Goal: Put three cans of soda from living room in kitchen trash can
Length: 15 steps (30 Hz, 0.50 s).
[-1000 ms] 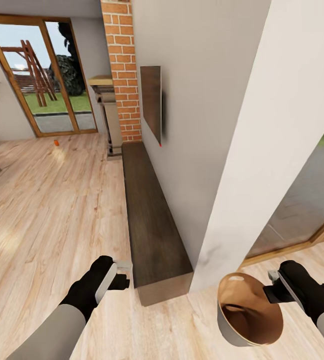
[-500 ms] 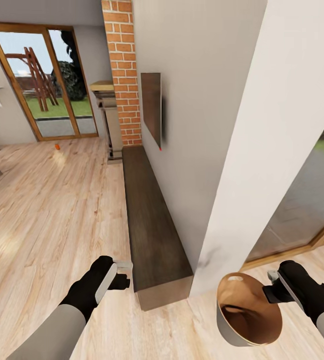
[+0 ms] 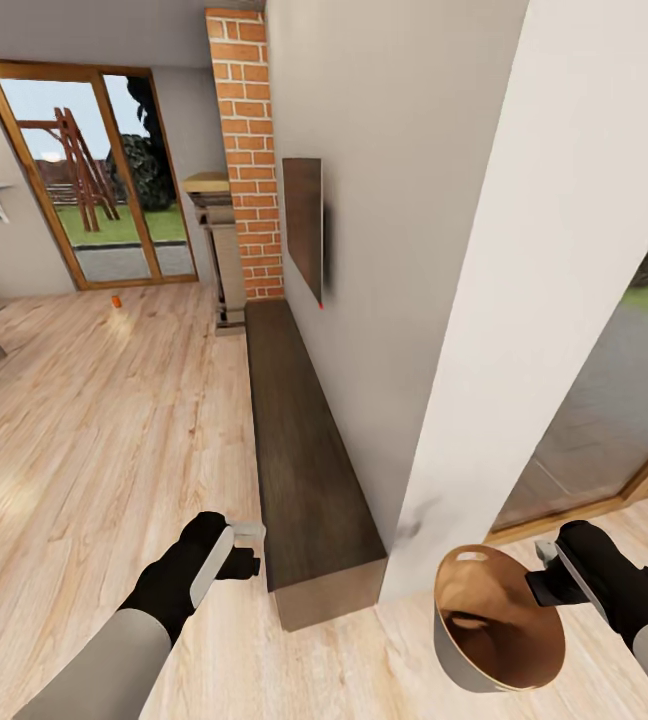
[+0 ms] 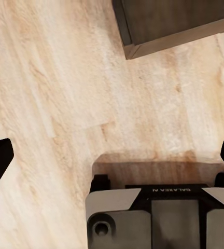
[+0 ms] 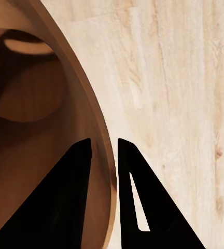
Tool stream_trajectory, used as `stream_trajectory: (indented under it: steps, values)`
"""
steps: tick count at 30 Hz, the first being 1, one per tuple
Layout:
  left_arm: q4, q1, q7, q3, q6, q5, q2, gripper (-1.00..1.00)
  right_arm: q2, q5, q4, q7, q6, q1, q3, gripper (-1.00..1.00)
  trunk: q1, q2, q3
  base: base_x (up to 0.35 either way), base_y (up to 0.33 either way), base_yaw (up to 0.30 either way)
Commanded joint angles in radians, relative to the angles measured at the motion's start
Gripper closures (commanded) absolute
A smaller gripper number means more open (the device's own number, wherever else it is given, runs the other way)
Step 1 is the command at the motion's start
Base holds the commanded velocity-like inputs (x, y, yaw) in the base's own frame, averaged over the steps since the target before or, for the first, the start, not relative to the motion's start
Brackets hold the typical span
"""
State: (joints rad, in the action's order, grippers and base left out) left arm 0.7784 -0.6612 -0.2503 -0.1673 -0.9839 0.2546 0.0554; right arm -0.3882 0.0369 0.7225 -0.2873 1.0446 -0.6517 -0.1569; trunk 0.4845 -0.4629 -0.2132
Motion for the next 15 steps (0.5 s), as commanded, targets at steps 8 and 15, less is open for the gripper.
stream_trajectory:
  steps: [8,15]
  values:
    - [-0.001,0.0,0.017,0.0,0.001,0.0,0.0,-1.0,0.0,-0.014,0.0,-0.003,0.002,0.0,-0.001,1.0,0.0,0.0,0.013,0.0,0.0,0.0]
    - [0.0,0.0,0.019,-0.001,0.001,0.0,0.0,-1.0,0.0,-0.014,0.0,-0.003,0.002,0.0,-0.001,1.0,0.0,0.0,0.025,0.0,0.0,0.0]
